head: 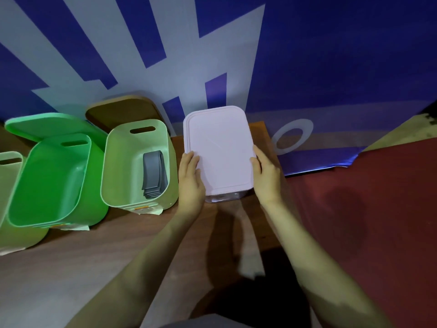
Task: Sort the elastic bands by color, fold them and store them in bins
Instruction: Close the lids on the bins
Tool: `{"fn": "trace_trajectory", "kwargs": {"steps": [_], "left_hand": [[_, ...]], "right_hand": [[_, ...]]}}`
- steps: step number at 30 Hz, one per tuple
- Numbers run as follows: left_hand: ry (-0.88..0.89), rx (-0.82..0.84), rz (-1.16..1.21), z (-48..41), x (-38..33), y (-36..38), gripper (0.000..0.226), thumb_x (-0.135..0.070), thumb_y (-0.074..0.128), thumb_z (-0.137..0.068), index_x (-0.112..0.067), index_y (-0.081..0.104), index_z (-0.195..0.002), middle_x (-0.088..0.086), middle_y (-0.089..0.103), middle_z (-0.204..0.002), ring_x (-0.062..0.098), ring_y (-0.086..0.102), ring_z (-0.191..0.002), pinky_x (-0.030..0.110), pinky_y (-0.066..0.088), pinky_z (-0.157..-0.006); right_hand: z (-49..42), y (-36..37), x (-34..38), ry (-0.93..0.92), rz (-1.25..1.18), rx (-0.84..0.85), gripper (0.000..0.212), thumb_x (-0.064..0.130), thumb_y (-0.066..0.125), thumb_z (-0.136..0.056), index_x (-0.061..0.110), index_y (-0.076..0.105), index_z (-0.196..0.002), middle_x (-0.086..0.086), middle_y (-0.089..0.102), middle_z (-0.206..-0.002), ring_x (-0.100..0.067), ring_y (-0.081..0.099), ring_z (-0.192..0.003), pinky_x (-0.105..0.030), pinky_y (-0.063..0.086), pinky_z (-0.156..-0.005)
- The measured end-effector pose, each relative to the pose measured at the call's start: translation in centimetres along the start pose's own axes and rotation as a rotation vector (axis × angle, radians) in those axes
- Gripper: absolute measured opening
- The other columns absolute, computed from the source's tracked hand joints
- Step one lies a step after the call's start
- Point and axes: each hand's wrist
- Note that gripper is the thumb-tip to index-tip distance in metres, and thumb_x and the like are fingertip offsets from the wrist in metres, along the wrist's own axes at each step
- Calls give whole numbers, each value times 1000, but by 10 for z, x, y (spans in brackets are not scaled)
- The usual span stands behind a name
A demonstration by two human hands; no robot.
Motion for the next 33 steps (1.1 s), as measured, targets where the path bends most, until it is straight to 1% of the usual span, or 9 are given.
{"fn": "trace_trajectory", "kwargs": {"steps": [3,5,7,12,15,20,23,28,33], "left_hand": [[-104,-98,147,6,-2,1,32,-6,39,-92,1,52,-120,16,39,-139,24,35,-132,10,19,-110],[-201,-140,286,6,2,2,37,-16,42,-90,-5,46,-125,12,41,-134,23,40,-128,28,27,-113],[-284,-122,409,7,2,1,41,-21,43,-91,-10,41,-131,6,44,-137,19,43,-127,36,33,-111],[-312,-120,400,11,2,5,42,-11,38,-100,-10,33,-142,0,37,-146,4,33,-131,17,23,-111],[-282,-121,402,9,5,6,43,-19,38,-99,-10,35,-141,0,39,-145,7,36,-132,18,25,-109],[-242,-26,334,1,8,0,47,-25,35,-99,-12,30,-144,-1,35,-148,3,34,-129,14,23,-107],[-422,-1,545,-6,8,-5,49,-15,39,-99,-15,26,-146,1,34,-151,14,36,-135,34,25,-115],[-684,-97,764,-13,-5,0,36,-22,49,-86,-17,60,-120,4,63,-122,26,57,-115,45,45,-101],[-740,-218,828,-13,-7,12,24,-27,48,-96,-14,62,-111,8,64,-115,26,59,-107,44,46,-99]], "right_hand": [[-14,8,0,-57,-47,27,32,8,46,-97,6,56,-128,-7,56,-133,-20,52,-122,-11,34,-97],[-19,12,-3,-85,-51,41,31,6,45,-97,4,58,-125,-7,56,-133,-18,51,-123,-16,35,-102],[-19,10,-3,-71,-66,51,32,9,45,-97,7,57,-126,-3,57,-132,-13,51,-121,-6,33,-96],[-13,8,-4,17,-196,53,33,16,52,-95,16,58,-127,18,52,-116,15,41,-105,9,29,-81],[-12,7,-5,43,-225,56,33,19,51,-96,20,57,-128,20,52,-119,15,41,-107,9,30,-82],[-12,10,-5,44,-252,62,35,23,47,-97,23,53,-131,13,56,-127,-1,49,-116,-14,43,-94],[-13,7,-5,30,-246,125,37,24,42,-99,22,47,-136,19,50,-122,8,44,-109,7,34,-78],[-14,19,-14,153,-429,106,36,25,44,-98,21,51,-133,12,57,-126,-4,52,-117,-20,44,-96],[-15,23,-20,180,-489,86,34,23,47,-97,22,53,-131,10,59,-126,-3,54,-117,-20,45,-95]]}}
Point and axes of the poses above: each hand's wrist, its own z-axis away from the middle knuckle, its own y-axis out of the palm, x = y × z
